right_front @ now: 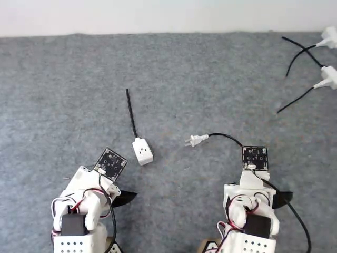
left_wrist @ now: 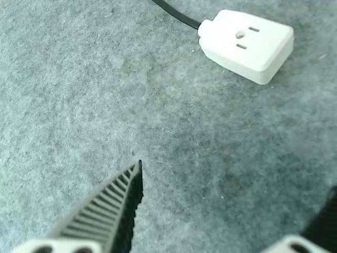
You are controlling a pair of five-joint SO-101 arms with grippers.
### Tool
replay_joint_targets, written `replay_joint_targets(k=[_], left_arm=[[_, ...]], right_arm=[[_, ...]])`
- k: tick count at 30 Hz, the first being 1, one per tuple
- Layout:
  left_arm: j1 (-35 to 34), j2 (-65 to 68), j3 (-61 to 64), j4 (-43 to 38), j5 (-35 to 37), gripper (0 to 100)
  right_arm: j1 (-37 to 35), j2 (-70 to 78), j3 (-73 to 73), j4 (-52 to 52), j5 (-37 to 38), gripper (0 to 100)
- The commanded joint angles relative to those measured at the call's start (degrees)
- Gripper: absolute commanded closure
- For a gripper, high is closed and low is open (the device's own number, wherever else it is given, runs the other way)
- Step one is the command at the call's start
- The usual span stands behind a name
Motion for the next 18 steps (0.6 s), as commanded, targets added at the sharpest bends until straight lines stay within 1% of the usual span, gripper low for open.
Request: replay_joint_targets(k=[1, 18], left_arm=[[0.2, 0.2, -0.5, 0.4, -0.5, 50], [0.5, 0.2, -0.5, 0.4, -0.4, 50]], right_arm=[[0.7, -0.5, 0.9, 0.3, 1.1, 43.8], [0.5, -0.5, 0.9, 0.3, 0.7, 43.8]])
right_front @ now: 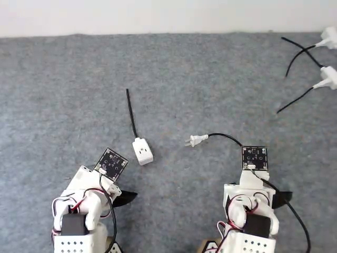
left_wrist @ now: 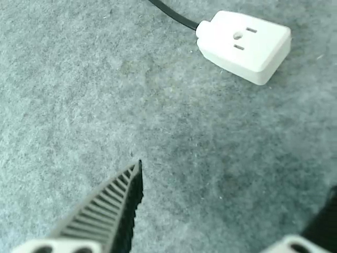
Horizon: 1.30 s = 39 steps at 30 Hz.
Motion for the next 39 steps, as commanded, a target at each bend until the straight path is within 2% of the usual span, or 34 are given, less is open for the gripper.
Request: replay_joint_targets(k=[1, 7, 16, 21, 22, 27, 34, 39], left_arm=[[0.2, 0.2, -0.5, 0.4, -0.4, 50], [0.2, 0.2, -0.5, 0.3, -0.4, 50], [-1.3, 0.1, -0.8, 1.7, -1.3, 50], [-1.1, 0.1, -0.7, 3.5, -13.5, 50], [-1.1, 0.1, -0.7, 3.3, -13.9, 50], [-2.2, 0.1, -1.8, 4.0, -12.8, 50], [-14.7, 0.0, -7.9, 4.1, -8.2, 50], [-15.6, 0.0, -8.3, 1.5, -7.9, 50]], right_arm=[[0.5, -0.5, 0.9, 0.2, 0.7, 43.8], [0.5, -0.5, 0.9, -0.3, 0.7, 43.8], [0.9, -0.5, 0.9, -8.3, 1.1, 43.8], [0.9, -0.5, 0.8, -8.4, 1.1, 43.7], [0.9, -0.5, 0.7, -8.2, 1.1, 43.7], [4.4, -0.5, 0.4, -8.1, 1.1, 43.7], [8.3, -0.5, -1.8, -8.1, 1.1, 43.7], [13.1, -0.5, -3.2, -8.1, 1.1, 43.7]])
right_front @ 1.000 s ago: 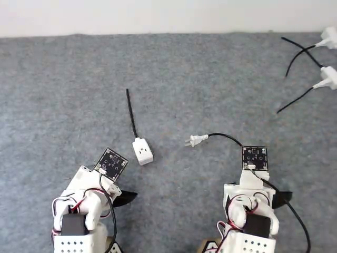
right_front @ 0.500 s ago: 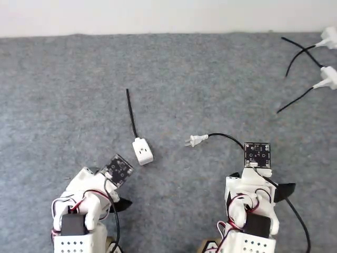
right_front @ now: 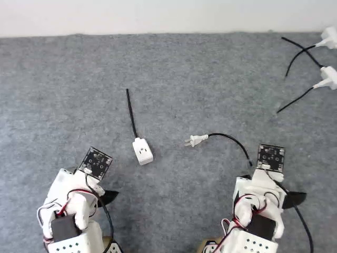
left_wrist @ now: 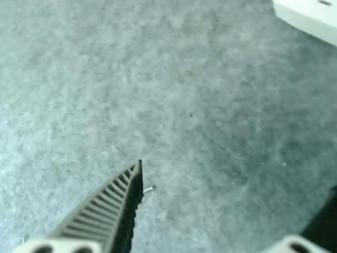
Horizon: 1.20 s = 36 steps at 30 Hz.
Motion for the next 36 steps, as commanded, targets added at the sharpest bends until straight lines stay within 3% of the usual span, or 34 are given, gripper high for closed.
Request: replay_joint_targets(k=[1, 7, 14, 21, 25, 29, 36], left_arm=[[-1.1, 0.2, -4.0, -2.7, 1.3, 50], [-0.1, 0.2, -14.5, -2.7, 10.9, 50], [7.7, 0.2, -19.6, -5.2, 11.6, 50], [15.3, 0.2, -19.5, -11.2, 11.7, 50], [18.1, 0.2, -19.4, -13.0, 18.5, 50], [19.7, 0.3, -19.4, -13.1, 22.2, 50], [22.0, 0.3, -19.4, -12.8, 21.4, 50]], right_arm=[[4.4, -0.5, -3.7, -0.7, 0.8, 43.7], [10.3, -0.5, -5.4, -0.7, 0.3, 43.7], [10.1, -0.5, -6.7, -1.4, 0.2, 43.7], [-1.7, -0.5, -13.0, -1.3, 0.2, 43.7], [-9.4, -0.5, -13.0, -1.3, 0.7, 43.7], [-10.2, -0.5, -12.8, -1.3, 0.7, 43.7], [-10.2, -0.5, -12.0, -0.9, 0.7, 43.7]])
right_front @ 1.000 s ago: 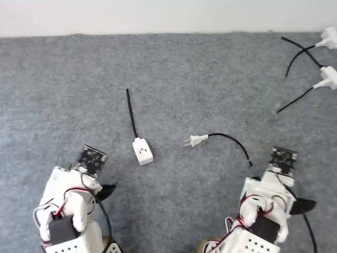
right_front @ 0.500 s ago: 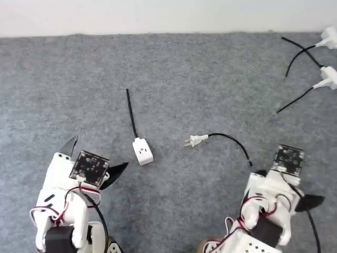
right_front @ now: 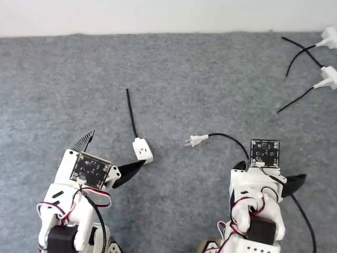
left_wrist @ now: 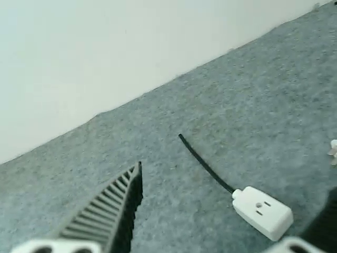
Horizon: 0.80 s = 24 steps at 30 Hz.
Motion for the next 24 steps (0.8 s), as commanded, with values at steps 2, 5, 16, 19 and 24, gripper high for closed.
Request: replay_joint_targets(k=[2, 5, 16, 19, 24], left_arm=[[0.9, 0.7, -2.5, -0.6, 0.5, 50], [0.9, 0.7, -2.5, 0.4, 0.7, 50], [1.0, 0.6, -2.8, -0.6, 0.8, 50], [1.0, 0.6, -2.7, -0.5, 0.8, 50], [3.3, 0.7, -2.7, 2.4, 2.4, 50]], right_arm=[[-0.7, -0.5, -1.0, -1.3, 0.7, 43.7], [-0.8, -0.5, 1.1, -1.3, 0.7, 43.7], [-0.9, -0.5, 5.4, -5.7, 0.3, 43.7], [-0.9, -0.5, 6.5, -6.2, 0.4, 43.7], [-0.9, -0.5, 6.5, -6.2, 0.3, 43.7]])
